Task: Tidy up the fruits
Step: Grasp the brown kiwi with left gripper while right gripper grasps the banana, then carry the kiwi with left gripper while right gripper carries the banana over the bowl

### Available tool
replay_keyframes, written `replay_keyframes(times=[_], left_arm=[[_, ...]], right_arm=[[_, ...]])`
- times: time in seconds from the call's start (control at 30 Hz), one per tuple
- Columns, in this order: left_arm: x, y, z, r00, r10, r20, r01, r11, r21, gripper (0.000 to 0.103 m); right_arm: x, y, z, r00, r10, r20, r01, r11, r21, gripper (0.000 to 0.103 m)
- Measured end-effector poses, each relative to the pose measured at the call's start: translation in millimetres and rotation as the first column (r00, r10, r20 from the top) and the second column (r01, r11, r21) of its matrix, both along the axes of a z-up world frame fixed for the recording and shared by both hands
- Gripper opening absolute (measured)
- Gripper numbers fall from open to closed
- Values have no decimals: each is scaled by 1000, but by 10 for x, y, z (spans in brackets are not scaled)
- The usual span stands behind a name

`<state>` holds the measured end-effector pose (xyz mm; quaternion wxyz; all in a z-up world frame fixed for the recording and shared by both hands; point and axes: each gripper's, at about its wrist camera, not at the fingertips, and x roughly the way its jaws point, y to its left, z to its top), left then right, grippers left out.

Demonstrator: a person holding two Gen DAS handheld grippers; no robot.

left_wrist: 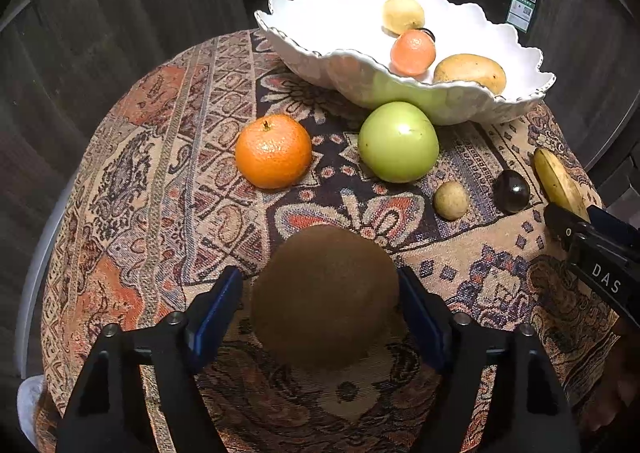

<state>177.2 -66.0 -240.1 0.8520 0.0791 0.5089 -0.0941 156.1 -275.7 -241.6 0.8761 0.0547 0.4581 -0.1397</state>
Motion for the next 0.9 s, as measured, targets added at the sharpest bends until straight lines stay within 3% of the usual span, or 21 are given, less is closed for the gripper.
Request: replay_keyframes(times=[0.17, 0.27, 0.57, 0.9], left_arm=[[0, 11, -4, 1000, -5, -4, 5, 1000, -20, 63], [-2, 15, 0, 1000, -5, -5, 5, 1000, -29, 62], [-4, 47, 34, 1000, 7, -15, -8, 999, -52, 61], [-48, 46, 236, 1000, 6, 25, -5, 998, -58, 61]], right_arm=[[13, 51, 8, 999, 32, 14, -33, 999, 2, 46], [16, 82, 23, 998, 53, 18, -53, 999, 7, 33], [-43, 107, 152, 997, 65, 50, -65, 998, -6, 31], [-125, 130, 294, 993, 77, 93, -78, 997, 5, 31]])
